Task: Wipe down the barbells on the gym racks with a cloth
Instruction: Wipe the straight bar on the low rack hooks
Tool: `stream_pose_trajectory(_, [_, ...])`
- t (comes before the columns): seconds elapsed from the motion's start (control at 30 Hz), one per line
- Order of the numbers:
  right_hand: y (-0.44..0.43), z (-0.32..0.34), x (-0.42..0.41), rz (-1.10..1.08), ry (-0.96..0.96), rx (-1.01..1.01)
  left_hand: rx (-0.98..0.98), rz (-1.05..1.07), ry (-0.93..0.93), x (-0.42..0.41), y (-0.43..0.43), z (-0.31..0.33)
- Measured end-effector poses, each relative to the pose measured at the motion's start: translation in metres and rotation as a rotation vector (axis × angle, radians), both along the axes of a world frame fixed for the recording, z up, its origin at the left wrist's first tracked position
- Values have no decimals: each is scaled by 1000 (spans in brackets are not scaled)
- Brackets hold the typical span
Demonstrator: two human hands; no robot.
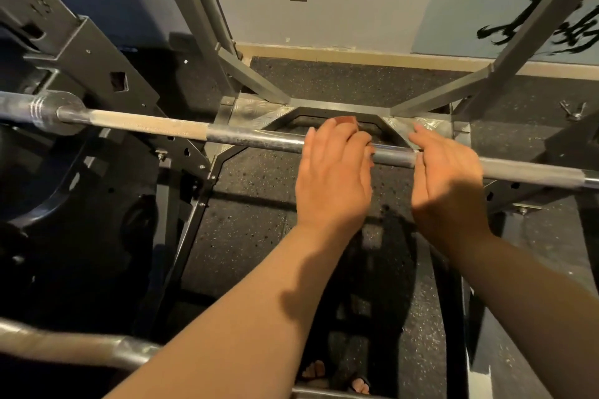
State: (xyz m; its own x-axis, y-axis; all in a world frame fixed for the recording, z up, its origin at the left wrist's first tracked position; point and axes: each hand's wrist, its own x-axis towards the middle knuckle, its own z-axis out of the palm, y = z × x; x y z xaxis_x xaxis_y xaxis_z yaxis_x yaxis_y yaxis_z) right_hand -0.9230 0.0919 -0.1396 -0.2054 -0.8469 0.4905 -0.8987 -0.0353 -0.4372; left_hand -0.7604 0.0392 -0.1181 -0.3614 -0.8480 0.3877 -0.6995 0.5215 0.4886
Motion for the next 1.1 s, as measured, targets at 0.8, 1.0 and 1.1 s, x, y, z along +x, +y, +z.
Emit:
stream_pose_trajectory(0.8, [4,-12,-9,55,132,-54,-55,-61,29,-61,11,-1])
stream_pose_trajectory(1.0, [8,-6,-6,45,61,30,-22,-115,-132,0,-3,6])
stream_pose_trajectory(1.1, [6,-3,-2,25,35,77,87,120,3,9,-3,5])
